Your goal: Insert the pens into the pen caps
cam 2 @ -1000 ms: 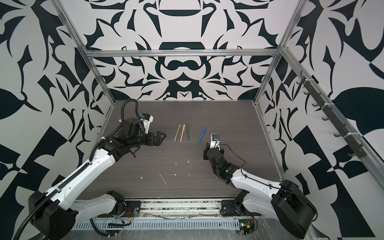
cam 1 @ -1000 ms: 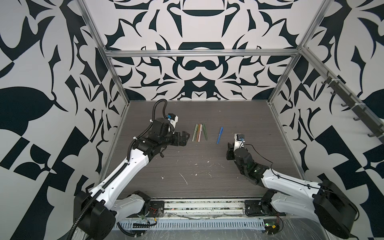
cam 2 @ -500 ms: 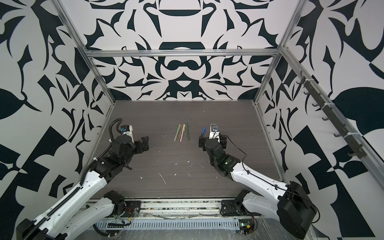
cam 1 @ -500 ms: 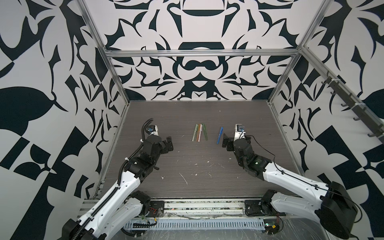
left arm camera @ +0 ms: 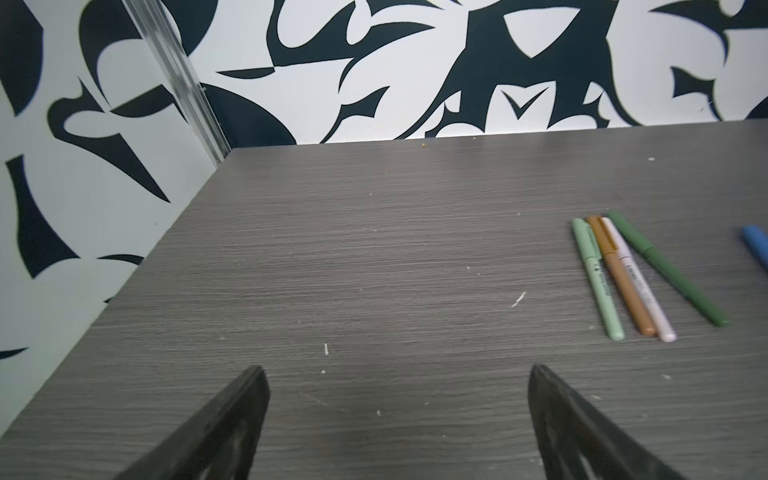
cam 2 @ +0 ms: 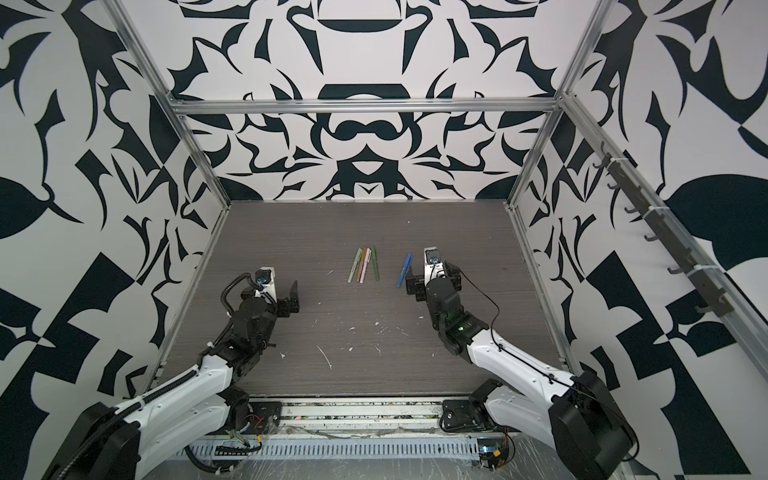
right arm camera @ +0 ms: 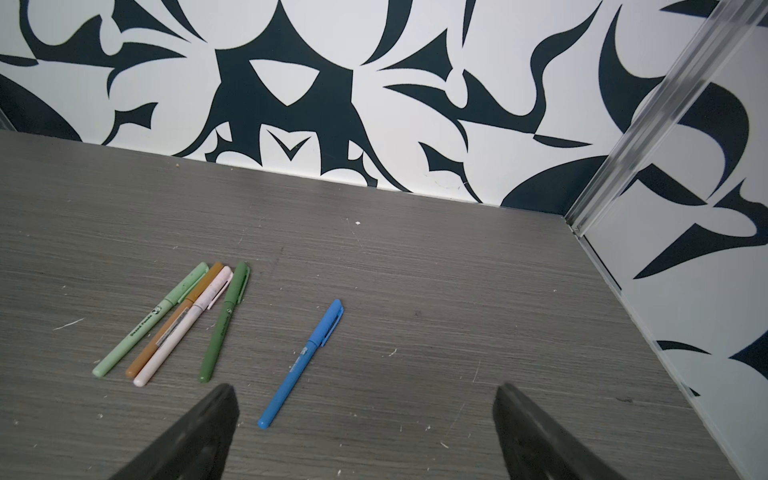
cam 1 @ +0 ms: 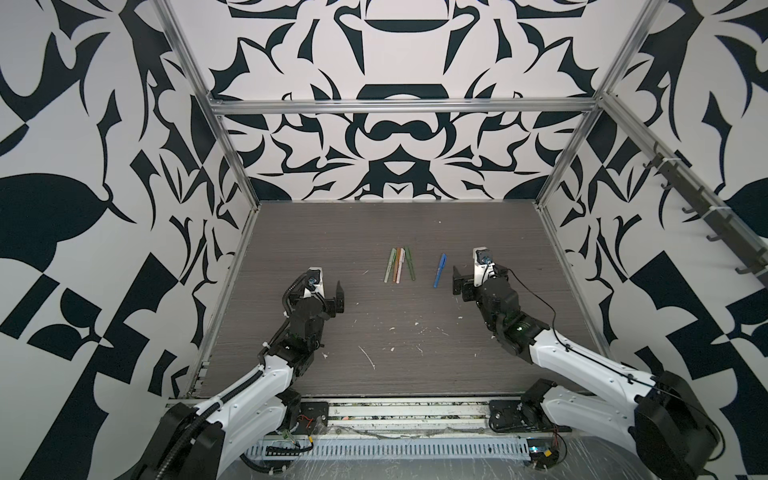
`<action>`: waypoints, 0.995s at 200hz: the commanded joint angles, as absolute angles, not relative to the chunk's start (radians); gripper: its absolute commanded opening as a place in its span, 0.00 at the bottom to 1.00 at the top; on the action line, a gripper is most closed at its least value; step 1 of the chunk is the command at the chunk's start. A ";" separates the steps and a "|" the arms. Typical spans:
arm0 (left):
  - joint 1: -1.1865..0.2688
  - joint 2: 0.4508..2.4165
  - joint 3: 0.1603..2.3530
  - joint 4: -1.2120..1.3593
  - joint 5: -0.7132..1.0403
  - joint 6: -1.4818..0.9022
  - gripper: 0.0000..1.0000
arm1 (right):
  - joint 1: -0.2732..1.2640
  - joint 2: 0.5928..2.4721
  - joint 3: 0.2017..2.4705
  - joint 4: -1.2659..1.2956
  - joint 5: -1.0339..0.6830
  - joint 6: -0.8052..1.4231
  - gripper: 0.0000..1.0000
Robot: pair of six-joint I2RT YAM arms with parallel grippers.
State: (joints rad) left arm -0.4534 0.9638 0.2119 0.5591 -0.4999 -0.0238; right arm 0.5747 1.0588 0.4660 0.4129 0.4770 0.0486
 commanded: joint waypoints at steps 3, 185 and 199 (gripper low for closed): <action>-0.423 1.023 0.239 0.714 -0.458 0.134 0.99 | 0.552 1.059 0.451 0.511 0.423 -0.017 0.99; -0.077 1.564 0.361 0.945 -0.146 0.001 0.99 | 0.342 1.181 0.400 0.542 0.204 -0.231 0.99; -0.077 1.564 0.361 0.942 -0.146 0.000 0.99 | 0.298 1.224 0.371 0.640 0.203 -0.198 0.99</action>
